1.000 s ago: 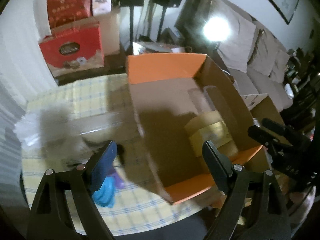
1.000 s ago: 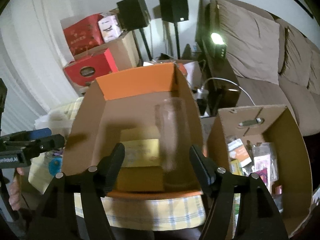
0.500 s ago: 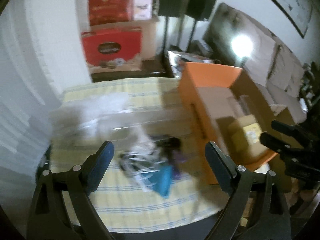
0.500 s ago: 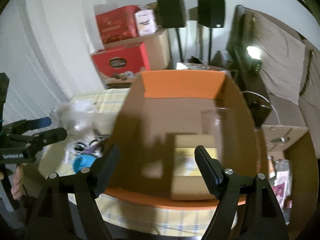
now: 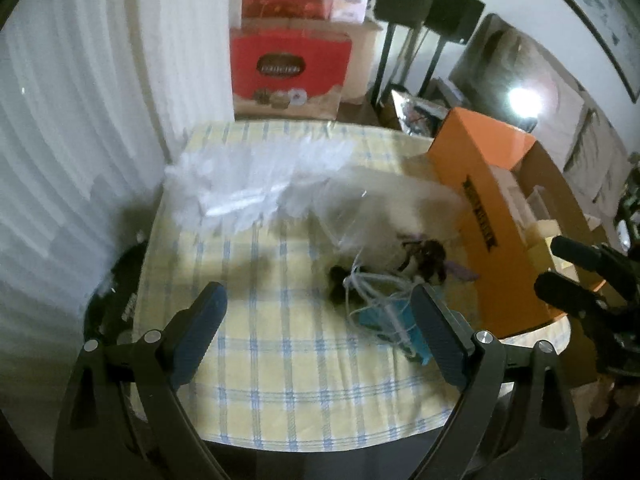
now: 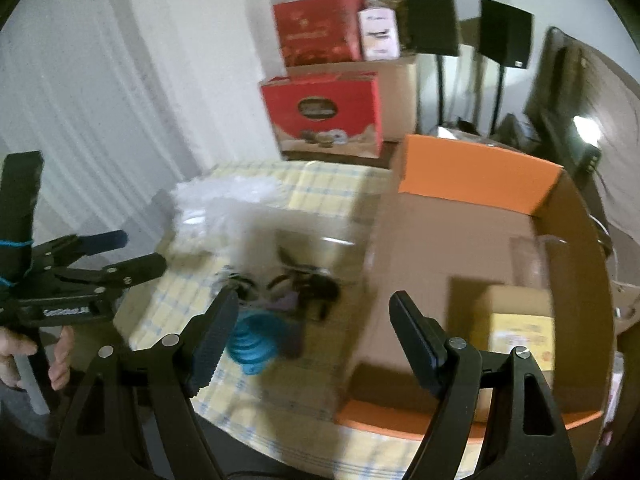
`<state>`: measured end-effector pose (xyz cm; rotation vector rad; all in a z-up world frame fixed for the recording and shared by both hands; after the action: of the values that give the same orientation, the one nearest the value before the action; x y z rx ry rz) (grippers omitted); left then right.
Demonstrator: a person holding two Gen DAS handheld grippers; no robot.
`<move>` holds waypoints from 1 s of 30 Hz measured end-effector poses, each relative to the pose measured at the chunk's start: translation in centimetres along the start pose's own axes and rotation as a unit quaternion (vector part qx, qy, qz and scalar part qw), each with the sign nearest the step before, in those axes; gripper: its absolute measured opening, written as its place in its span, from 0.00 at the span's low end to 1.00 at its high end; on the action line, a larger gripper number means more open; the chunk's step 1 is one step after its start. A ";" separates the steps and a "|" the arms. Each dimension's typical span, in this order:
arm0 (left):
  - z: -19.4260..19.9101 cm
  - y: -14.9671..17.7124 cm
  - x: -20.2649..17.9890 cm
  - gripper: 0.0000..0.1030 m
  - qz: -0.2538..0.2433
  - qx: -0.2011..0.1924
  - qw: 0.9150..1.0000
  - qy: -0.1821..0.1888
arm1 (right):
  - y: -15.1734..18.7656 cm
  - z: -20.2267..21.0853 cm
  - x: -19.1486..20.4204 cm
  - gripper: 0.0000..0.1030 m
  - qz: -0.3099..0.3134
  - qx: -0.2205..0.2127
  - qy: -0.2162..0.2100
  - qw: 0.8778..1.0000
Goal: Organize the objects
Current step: 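Withdraw both grippers from the orange box back over the table, then grasp the white earphone cable with the left gripper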
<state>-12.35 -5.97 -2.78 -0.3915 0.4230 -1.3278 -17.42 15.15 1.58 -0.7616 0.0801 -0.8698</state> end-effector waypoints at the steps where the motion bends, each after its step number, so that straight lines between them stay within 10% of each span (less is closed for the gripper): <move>1: -0.4 0.1 0.2 0.89 0.002 0.004 1.000 0.002 | 0.1 -0.3 0.5 0.77 0.002 0.002 -0.003 1.000; 19: -7.2 0.3 -1.2 0.67 0.049 0.081 0.991 0.090 | 3.8 -4.1 4.0 0.77 0.026 0.039 -0.012 0.999; 30: -9.2 0.7 -0.5 0.08 0.083 0.106 0.982 0.133 | 4.1 -4.1 3.5 0.77 0.014 0.041 -0.014 0.999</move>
<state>-16.48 -5.59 -11.00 -0.0003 0.5189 -1.2509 -13.89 11.99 -3.28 -0.6946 0.0307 -0.8308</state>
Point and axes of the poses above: each gripper's, at about its wrist camera, not at the fingertips, and z roughly against the way its jaws point, x to its left, y to its underside, the point moved 1 cm from there along -z, roughly the way its jaws point, and after that the axes turned 5 degrees about -y, right-handed, at the moved point
